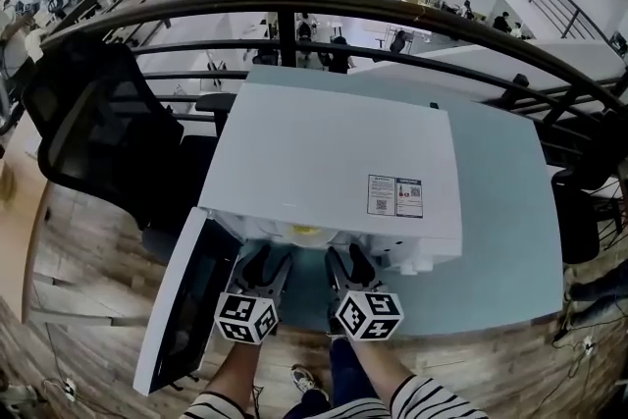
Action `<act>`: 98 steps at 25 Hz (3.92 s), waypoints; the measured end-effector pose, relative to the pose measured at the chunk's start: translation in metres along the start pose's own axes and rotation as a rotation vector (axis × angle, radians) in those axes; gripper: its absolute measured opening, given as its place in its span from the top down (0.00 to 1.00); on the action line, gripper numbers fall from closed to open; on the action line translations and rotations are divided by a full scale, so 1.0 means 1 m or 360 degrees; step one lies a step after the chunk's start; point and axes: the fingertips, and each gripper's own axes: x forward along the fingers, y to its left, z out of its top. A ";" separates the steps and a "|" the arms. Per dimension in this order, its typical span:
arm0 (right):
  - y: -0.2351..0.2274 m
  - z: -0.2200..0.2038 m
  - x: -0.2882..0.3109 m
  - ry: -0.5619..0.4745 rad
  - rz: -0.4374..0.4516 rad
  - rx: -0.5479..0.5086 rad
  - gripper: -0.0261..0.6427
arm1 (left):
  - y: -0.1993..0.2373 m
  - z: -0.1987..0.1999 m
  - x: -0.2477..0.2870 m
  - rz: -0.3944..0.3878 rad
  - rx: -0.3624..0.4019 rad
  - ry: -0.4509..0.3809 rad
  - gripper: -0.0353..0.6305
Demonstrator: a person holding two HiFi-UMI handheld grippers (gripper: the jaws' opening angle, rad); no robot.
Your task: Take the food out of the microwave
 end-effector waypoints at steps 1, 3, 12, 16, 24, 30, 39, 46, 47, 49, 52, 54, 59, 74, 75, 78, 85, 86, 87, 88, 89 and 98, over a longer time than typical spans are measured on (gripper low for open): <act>0.000 0.001 0.004 -0.0007 0.0000 0.0009 0.63 | 0.002 0.000 0.003 0.0004 -0.0007 0.0003 0.67; -0.002 0.002 0.010 -0.0018 -0.0005 0.0014 0.63 | 0.006 0.000 0.010 0.0006 -0.0024 0.0003 0.67; -0.004 0.009 0.036 -0.0034 -0.0013 0.0021 0.65 | 0.020 0.009 0.028 0.0020 -0.0102 -0.0031 0.67; -0.007 0.008 0.044 -0.0032 -0.0088 -0.0011 0.66 | 0.024 0.009 0.037 0.0039 -0.0141 -0.0029 0.67; -0.008 0.004 0.056 0.0034 -0.0129 -0.0006 0.66 | 0.023 0.007 0.047 0.0005 -0.0228 -0.0022 0.67; -0.006 0.001 0.055 0.0049 -0.0090 0.0029 0.66 | 0.023 0.004 0.051 -0.0021 -0.0278 -0.0010 0.67; -0.002 0.001 0.048 0.0039 -0.0049 0.0095 0.66 | 0.020 0.003 0.043 -0.0036 -0.0315 -0.0023 0.67; 0.005 -0.003 0.034 0.0046 -0.0032 0.0125 0.66 | 0.015 0.003 0.027 -0.0028 -0.0334 -0.0044 0.67; 0.005 -0.005 0.031 0.0050 -0.0033 0.0127 0.66 | 0.014 0.001 0.025 -0.0027 -0.0339 -0.0042 0.67; 0.005 -0.008 0.026 0.0054 -0.0037 0.0131 0.66 | 0.012 -0.002 0.020 -0.0026 -0.0350 -0.0040 0.67; 0.004 -0.010 0.021 0.0046 -0.0039 0.0135 0.66 | 0.011 -0.005 0.016 -0.0019 -0.0367 -0.0046 0.67; 0.001 -0.010 0.020 0.0042 -0.0049 0.0148 0.67 | 0.012 -0.006 0.016 -0.0004 -0.0386 -0.0045 0.67; -0.010 -0.011 0.022 0.0047 -0.0075 0.0213 0.67 | 0.022 -0.006 0.020 0.0046 -0.0519 -0.0065 0.67; -0.012 -0.019 0.028 0.0122 -0.0004 0.0367 0.81 | 0.024 -0.014 0.027 0.0038 -0.0799 -0.0040 0.78; -0.011 -0.019 0.026 0.0129 -0.0001 0.0367 0.81 | 0.023 -0.013 0.025 0.0033 -0.0808 -0.0042 0.79; -0.007 -0.016 0.019 0.0136 0.0017 0.0382 0.83 | 0.018 -0.008 0.017 0.0006 -0.0817 -0.0052 0.81; 0.006 -0.010 -0.006 0.0118 0.0037 0.0406 0.84 | 0.005 -0.002 -0.010 0.0017 -0.0830 -0.0091 0.83; 0.008 -0.009 -0.011 0.0111 0.0038 0.0406 0.84 | 0.002 0.000 -0.014 0.0022 -0.0825 -0.0100 0.83; 0.010 -0.008 -0.015 0.0105 0.0040 0.0405 0.85 | 0.000 0.002 -0.019 0.0028 -0.0819 -0.0109 0.83; 0.012 -0.008 -0.019 0.0100 0.0044 0.0406 0.85 | -0.003 0.004 -0.023 0.0030 -0.0814 -0.0117 0.83; 0.014 -0.007 -0.024 0.0096 0.0049 0.0407 0.85 | -0.006 0.005 -0.028 0.0026 -0.0812 -0.0124 0.83; 0.036 -0.004 -0.071 0.0094 0.0085 0.0384 0.85 | -0.034 0.007 -0.076 0.0018 -0.0821 -0.0158 0.84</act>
